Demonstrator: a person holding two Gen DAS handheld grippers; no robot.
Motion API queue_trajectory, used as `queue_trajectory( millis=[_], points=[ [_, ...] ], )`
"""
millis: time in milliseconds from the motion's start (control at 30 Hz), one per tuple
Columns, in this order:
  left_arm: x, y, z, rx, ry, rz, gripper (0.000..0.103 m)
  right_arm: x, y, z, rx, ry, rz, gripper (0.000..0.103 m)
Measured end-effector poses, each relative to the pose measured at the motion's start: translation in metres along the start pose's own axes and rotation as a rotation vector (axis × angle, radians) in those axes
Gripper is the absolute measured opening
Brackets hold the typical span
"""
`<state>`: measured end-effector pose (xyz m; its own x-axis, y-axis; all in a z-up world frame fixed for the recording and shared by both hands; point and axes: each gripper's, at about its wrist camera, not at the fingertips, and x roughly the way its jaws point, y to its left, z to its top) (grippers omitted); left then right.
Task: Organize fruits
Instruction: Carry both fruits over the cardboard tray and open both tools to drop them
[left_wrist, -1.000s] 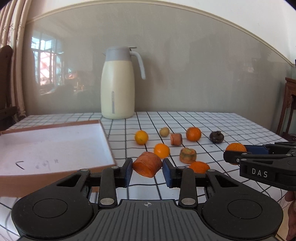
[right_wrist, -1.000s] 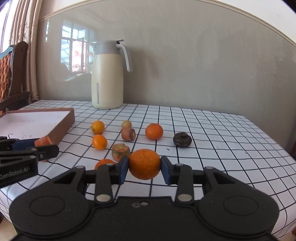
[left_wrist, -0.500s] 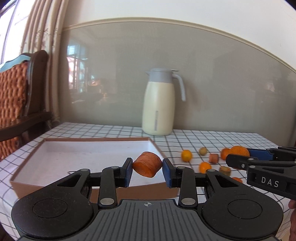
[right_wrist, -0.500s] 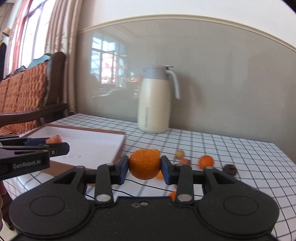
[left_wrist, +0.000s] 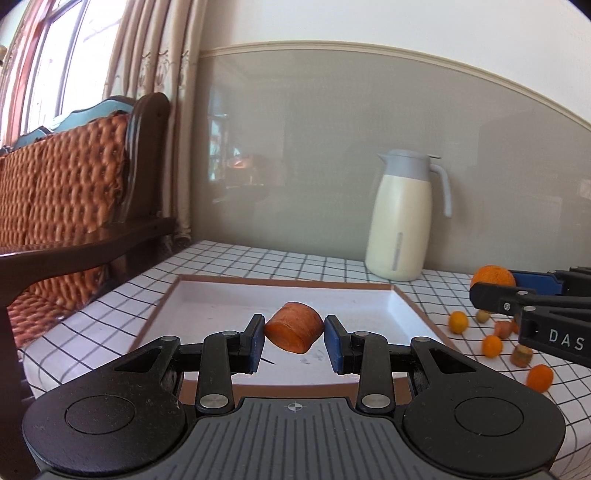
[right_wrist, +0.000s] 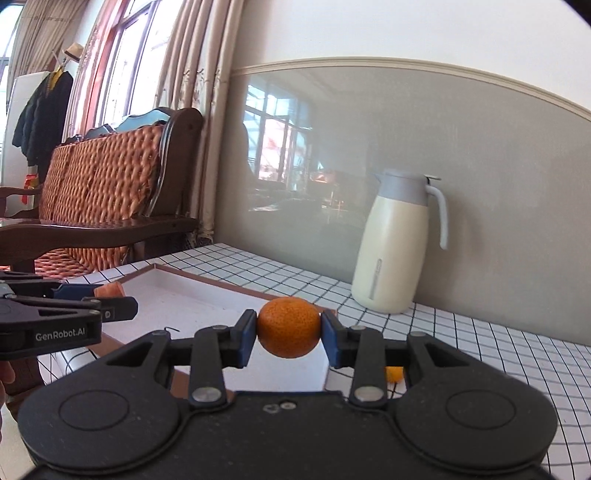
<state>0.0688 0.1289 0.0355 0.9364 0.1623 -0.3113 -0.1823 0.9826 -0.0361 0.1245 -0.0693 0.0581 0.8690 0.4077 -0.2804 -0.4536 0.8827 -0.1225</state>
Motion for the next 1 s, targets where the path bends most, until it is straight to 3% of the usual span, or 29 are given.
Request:
queue_trajectory(
  millis=[700, 1000],
  points=[
    [0.054, 0.055, 0.025, -0.058, 0.005, 0.155, 0.035, 0.073, -0.007, 0.014, 0.077, 0.048, 0.025, 0.029],
    [0.084, 0.061, 0.034, -0.059, 0.029, 0.154, 0.035, 0.107, -0.013, 0.015, 0.104, 0.100, 0.018, 0.029]
  ],
)
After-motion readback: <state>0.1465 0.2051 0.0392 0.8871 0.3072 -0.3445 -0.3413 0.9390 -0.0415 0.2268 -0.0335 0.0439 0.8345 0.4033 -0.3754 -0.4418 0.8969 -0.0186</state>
